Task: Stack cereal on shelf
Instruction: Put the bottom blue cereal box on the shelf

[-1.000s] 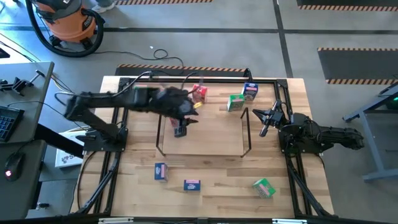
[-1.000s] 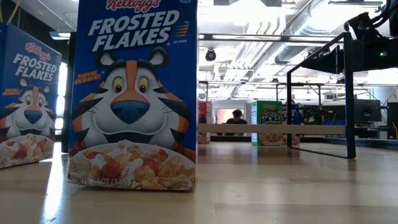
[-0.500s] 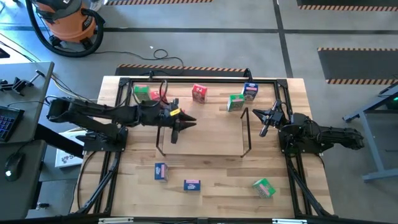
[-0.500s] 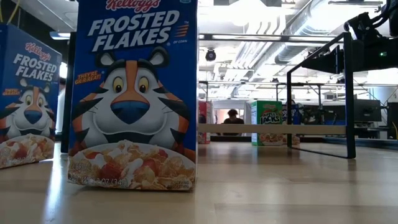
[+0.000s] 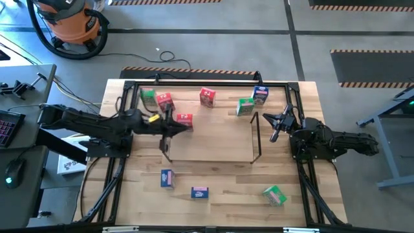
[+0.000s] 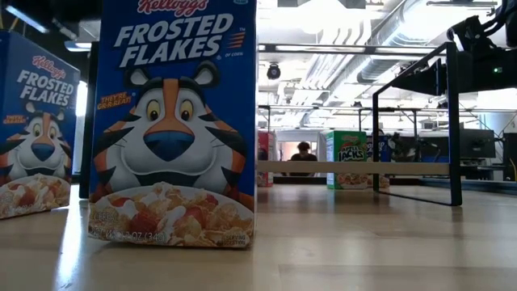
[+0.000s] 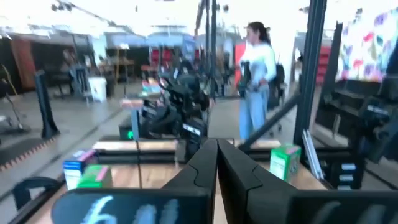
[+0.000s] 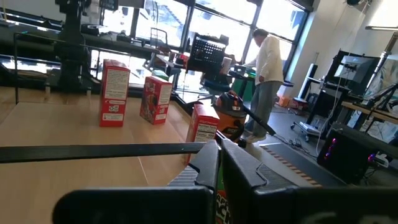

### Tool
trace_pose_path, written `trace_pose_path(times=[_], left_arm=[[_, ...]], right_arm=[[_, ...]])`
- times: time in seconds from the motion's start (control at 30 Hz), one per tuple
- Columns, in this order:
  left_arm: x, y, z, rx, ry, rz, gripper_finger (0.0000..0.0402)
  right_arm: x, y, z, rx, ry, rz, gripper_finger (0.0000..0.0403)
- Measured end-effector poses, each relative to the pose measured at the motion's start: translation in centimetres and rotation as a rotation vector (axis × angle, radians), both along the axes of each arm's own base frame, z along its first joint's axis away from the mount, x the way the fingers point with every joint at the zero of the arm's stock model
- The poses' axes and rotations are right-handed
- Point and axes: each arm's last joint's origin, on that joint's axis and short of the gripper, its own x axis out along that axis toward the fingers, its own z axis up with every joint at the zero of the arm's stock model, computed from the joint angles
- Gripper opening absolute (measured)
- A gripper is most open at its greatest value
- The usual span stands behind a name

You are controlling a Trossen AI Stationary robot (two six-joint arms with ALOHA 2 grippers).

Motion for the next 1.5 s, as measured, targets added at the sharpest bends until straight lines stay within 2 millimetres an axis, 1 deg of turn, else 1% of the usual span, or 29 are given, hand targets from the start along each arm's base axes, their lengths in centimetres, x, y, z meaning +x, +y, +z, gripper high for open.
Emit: trace_pose_path(times=[0.2, 0.33, 0.4, 0.63, 0.77, 0.83, 0.97, 1.03, 1.1, 1.23, 1.33, 1.5], left_arm=[[-2.3, 0.7, -1.6, -0.009, -0.058, 0.035, 0.0001], [-3.2, 1.1, -2.0, -0.002, -0.072, 0.065, 0.0001], [-3.6, 1.4, -2.3, 0.001, -0.078, 0.084, 0.0001], [-4.5, 2.8, -4.3, -0.003, -0.039, 0.155, 0.0000], [-4.9, 3.5, -4.5, 0.011, -0.062, 0.155, 0.0000], [-5.1, 3.7, -4.3, 0.022, -0.078, 0.141, 0.0000], [-5.5, 4.0, -3.9, 0.033, -0.102, 0.146, 0.0000], [-5.6, 4.0, -3.9, 0.037, -0.108, 0.148, 0.0000], [-5.6, 4.0, -3.9, 0.043, -0.106, 0.148, 0.0000], [-5.6, 4.0, -4.1, 0.065, -0.091, 0.151, 0.0000], [-6.0, 3.9, -4.4, 0.056, -0.102, 0.148, 0.0000], [-6.8, 3.7, -5.2, 0.044, -0.110, 0.146, 0.0000]], right_arm=[[0.0, 0.0, 0.1, -0.001, -0.007, -0.001, 0.0007], [0.0, 0.0, 0.2, -0.003, -0.022, 0.000, 0.0007], [0.0, 0.0, 0.6, -0.008, -0.065, 0.010, 0.0007], [-0.7, 0.3, 3.5, -0.083, -0.359, 0.089, 0.0007], [-1.2, 0.5, 4.5, -0.088, -0.487, 0.121, 0.0007], [-1.2, 0.6, 5.0, -0.058, -0.511, 0.163, 0.0007], [-0.8, 0.8, 7.8, -0.026, -0.507, 0.284, 0.0007], [0.3, 0.9, 9.0, 0.005, -0.433, 0.311, 0.0007], [2.0, 0.9, 10.0, 0.037, -0.349, 0.318, 0.0007], [6.6, 1.8, 11.5, 0.077, -0.157, 0.357, 0.0007], [10.4, 3.4, 11.6, 0.115, -0.012, 0.384, 0.0007], [15.9, 6.7, 12.0, 0.267, 0.122, 0.413, 0.0012]])
